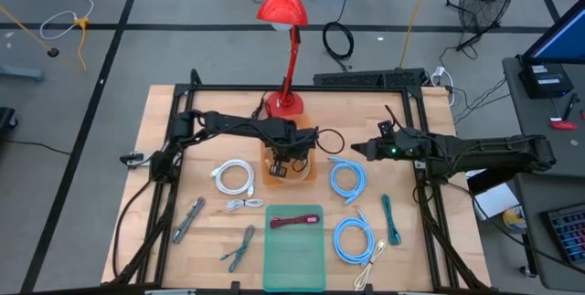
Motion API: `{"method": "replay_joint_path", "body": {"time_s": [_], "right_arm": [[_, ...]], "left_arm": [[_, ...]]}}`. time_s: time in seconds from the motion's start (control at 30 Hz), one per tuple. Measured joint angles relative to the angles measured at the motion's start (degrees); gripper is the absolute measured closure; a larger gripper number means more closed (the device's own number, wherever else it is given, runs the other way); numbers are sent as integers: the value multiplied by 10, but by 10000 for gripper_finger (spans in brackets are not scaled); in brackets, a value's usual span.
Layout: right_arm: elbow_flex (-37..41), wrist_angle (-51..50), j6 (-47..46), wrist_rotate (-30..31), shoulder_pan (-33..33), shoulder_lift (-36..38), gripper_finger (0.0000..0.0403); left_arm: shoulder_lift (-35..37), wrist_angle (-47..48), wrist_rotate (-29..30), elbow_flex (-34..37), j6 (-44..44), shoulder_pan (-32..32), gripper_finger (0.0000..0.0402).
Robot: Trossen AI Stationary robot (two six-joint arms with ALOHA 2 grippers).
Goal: Sort cables
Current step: Put the brown video cable into the orange bin
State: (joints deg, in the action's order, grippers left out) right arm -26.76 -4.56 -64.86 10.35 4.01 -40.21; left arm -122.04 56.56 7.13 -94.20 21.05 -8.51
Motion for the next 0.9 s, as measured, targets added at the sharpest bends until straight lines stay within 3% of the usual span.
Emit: {"method": "replay_joint_path", "body": {"time_s": [0.3,0.73,0.9], "right_arm": [[0,0,-3,2,0,0,373],[0,0,-3,1,0,0,373],[0,0,-3,1,0,0,373]], "left_arm": [[1,15,6,-38,-3,-2,395],[2,31,-13,-37,-21,-12,351],[2,31,-21,-37,-32,-11,317]]}}
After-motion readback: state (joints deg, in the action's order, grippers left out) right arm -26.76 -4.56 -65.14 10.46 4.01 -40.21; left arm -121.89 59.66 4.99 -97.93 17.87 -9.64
